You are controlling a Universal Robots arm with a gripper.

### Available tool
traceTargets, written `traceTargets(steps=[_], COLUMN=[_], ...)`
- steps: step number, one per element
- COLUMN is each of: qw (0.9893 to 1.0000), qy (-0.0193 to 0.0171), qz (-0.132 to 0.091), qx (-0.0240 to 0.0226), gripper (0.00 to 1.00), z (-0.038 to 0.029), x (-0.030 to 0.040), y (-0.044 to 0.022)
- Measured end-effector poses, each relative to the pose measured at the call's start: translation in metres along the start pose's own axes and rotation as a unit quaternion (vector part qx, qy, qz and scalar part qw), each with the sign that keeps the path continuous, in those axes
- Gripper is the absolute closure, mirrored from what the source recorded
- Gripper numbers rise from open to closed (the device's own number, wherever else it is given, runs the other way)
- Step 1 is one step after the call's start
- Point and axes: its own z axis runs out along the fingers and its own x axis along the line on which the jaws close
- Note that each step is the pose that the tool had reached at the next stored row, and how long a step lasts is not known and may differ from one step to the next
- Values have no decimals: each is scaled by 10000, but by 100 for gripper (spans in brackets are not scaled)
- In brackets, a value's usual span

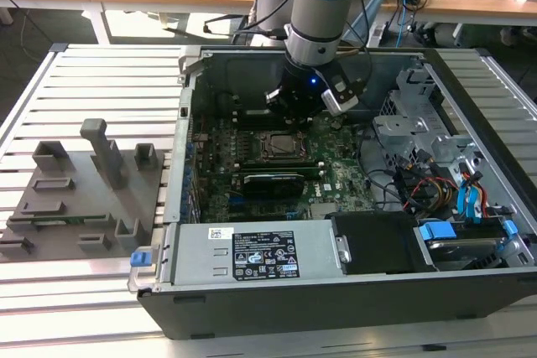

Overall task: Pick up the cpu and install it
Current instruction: 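Install the first cpu locking lever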

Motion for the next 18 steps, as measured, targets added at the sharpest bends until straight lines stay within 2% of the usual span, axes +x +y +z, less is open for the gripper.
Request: traceTargets(steps=[6,8,10,11,13,14,18], qw=[10000,10000,9999,9997,9993,9989,9978], qy=[3,7,19,29,43,54,77], qz=[1,2,5,7,11,13,19], qx=[34,66,168,253,372,468,660], gripper=[89,89,89,89,89,89,89], z=[-98,-111,-120,-125,-130,-133,-138], x=[2,2,4,4,6,7,12], y=[6,4,-1,-5,-17,-29,-66])
